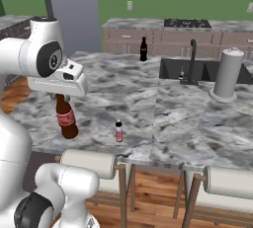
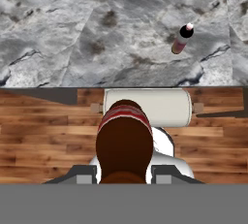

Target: Place the large bottle from the dining counter next to the other large bottle outside the sink, and place the small bottle from the dining counter next to the other small bottle inside the sink.

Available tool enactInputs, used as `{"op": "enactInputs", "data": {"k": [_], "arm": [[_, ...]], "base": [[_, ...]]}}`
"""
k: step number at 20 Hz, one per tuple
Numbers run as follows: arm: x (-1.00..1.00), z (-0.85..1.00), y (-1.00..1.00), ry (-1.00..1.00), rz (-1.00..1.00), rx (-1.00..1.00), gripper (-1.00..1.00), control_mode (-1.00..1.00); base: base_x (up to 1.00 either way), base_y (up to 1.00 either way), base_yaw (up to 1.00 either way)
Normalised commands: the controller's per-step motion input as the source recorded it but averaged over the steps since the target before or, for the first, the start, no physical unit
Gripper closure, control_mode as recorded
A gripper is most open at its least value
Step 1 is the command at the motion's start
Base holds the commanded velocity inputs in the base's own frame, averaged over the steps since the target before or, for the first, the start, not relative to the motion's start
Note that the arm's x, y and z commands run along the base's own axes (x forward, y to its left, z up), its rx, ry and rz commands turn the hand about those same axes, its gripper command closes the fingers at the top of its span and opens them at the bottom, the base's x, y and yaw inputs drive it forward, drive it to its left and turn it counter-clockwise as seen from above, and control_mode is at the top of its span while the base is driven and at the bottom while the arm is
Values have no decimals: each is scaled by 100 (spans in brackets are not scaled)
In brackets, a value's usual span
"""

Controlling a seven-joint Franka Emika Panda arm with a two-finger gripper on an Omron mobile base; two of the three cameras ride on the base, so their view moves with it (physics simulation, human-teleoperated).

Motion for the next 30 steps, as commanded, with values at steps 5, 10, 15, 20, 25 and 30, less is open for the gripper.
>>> {"op": "enactInputs", "data": {"k": [5, 10, 15, 20, 25, 30], "arm": [[0, 0, 0, 0, 0, 0, 100, -100], [0, 0, 0, 0, 0, 0, 100, -100], [0, 0, 0, 0, 0, 0, 100, -100], [0, 0, 0, 0, 0, 0, 100, 100], [0, 0, 0, 0, 0, 0, 100, 100], [0, 0, 0, 0, 0, 0, 100, 100]], "base": [[0, 0, 0], [0, 0, 0], [0, 0, 0], [-8, 0, 0], [-82, 16, 0], [-66, 80, -1]]}}
